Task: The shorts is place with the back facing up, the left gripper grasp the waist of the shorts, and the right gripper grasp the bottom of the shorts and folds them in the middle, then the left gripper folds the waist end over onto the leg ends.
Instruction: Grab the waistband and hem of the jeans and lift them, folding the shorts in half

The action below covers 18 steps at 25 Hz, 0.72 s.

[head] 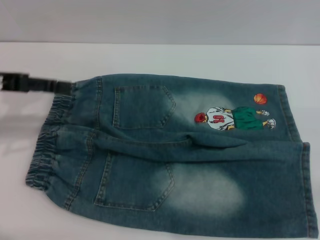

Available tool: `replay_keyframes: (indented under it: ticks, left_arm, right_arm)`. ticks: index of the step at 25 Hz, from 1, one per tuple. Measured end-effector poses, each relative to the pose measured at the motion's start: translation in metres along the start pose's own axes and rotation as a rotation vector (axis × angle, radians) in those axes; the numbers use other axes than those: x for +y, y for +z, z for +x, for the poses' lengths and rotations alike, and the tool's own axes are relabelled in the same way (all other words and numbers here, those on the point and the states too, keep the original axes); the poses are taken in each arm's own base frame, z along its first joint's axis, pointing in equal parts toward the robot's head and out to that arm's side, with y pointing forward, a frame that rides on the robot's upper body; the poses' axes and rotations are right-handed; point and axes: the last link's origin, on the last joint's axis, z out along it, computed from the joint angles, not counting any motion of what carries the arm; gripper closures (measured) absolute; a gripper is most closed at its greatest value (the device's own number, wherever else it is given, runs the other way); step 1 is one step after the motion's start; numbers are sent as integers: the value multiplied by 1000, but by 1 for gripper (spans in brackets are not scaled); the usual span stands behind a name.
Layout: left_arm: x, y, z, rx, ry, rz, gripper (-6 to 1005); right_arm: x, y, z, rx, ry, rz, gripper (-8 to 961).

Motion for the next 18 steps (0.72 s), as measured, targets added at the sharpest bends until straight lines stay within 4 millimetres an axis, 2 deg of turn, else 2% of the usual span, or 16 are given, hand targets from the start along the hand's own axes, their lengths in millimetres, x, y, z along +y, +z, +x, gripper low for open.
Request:
replay_keyframes:
  ticks: [12, 18]
  left_arm:
    - [-19, -31, -54, -54, -155, 62, 211]
    - [-24, -34, -74, -89, -208, 88, 213]
  right_arm:
    - [11, 13, -2, -6, 8, -19, 362]
    - [16, 22, -4, -5, 8, -27, 361]
